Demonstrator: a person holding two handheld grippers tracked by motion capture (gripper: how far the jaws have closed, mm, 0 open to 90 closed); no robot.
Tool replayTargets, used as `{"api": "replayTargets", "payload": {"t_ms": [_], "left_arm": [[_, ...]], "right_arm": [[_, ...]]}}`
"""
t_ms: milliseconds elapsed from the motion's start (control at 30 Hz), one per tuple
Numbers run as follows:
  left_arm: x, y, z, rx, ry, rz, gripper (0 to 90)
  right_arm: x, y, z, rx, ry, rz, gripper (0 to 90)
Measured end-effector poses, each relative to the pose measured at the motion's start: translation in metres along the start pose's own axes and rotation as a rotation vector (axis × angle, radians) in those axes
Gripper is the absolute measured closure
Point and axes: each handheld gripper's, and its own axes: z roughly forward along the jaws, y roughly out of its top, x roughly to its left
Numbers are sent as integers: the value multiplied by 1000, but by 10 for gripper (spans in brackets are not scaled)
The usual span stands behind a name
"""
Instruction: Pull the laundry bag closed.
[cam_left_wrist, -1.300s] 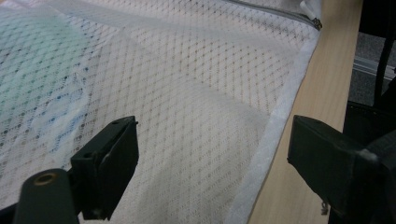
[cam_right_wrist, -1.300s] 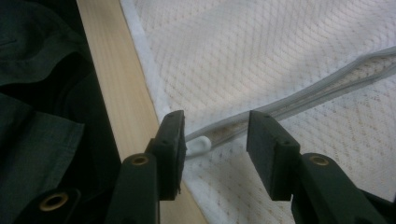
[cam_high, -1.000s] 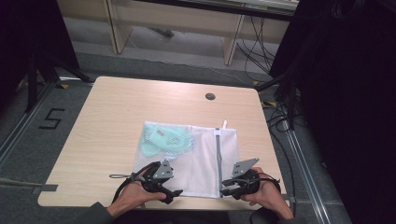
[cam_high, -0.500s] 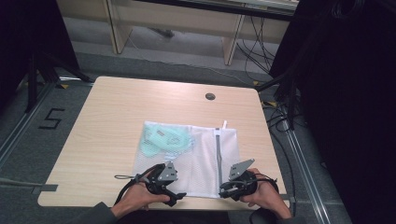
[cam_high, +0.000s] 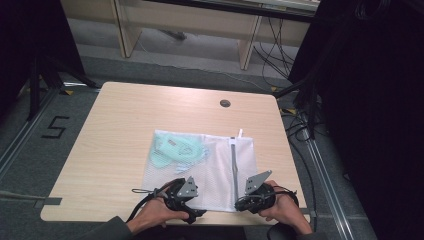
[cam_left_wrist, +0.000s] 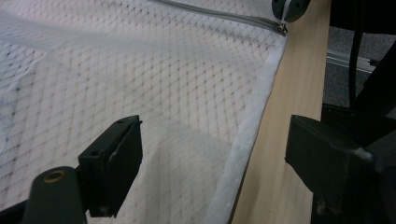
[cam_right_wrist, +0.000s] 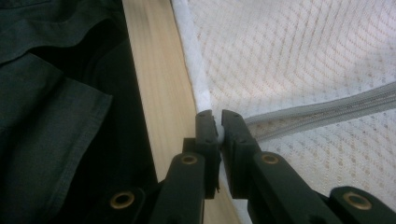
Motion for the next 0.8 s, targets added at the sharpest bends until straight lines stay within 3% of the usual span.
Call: {"api": "replayTargets", "payload": {"t_ms": [33, 67, 167, 200, 233, 300, 467, 633, 800], "left_arm": [[-3, 1, 2, -7, 1, -3, 195], [-3, 3, 3, 6, 3, 25, 208], [-10, 7, 11, -38, -16, 16, 252], [-12, 10, 14, -36, -19, 38, 277], [-13, 11, 16, -33, -14, 50, 303], [-18, 14, 23, -56, -24, 56, 325], [-25, 20, 37, -56, -36, 97, 394], [-29, 25, 45, -73, -60, 54, 446], [-32, 31, 49, -88, -51, 69, 513]], "right_arm": [[0, 1, 0, -2, -4, -4, 862], [1, 1, -1, -7, -2, 1, 862], [2, 3, -4, -27, -7, 13, 862], [0, 4, -4, -37, -18, -20, 862], [2, 4, -6, -35, -14, 16, 862], [2, 5, -7, -47, -15, 22, 862], [0, 5, -11, -68, -17, 30, 862], [-1, 6, -14, -88, -28, 34, 862], [0, 7, -14, -104, -27, 43, 863]]}}
